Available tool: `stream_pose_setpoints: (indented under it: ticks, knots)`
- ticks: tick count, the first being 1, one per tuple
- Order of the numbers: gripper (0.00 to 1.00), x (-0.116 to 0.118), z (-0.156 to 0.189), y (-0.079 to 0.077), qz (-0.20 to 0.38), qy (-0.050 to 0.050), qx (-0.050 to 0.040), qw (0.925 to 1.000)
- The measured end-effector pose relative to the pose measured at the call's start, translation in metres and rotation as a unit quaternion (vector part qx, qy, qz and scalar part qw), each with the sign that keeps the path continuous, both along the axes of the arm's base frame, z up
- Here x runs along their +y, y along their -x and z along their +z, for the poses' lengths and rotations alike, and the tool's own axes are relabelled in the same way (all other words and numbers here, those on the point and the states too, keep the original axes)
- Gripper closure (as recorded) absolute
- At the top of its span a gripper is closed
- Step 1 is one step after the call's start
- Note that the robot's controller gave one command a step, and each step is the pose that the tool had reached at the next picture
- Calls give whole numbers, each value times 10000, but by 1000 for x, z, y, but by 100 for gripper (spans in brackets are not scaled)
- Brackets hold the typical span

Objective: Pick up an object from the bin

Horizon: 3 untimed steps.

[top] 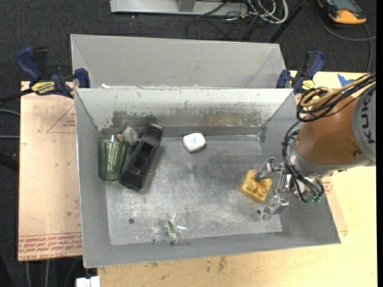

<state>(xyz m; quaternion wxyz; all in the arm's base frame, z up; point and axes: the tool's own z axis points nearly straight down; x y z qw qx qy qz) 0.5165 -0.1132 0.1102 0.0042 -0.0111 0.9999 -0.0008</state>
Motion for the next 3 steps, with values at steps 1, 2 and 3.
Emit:
stream_pose_setpoints:
  ticks: [1, 2, 3]
  knots:
    - [100, 0, -5, -2, 486, 7, -21, 9988]
    - [100, 0, -5, -2, 487, 8, -21, 9988]
    - [100, -6, -7, -2, 573, -58, -53, 9983]
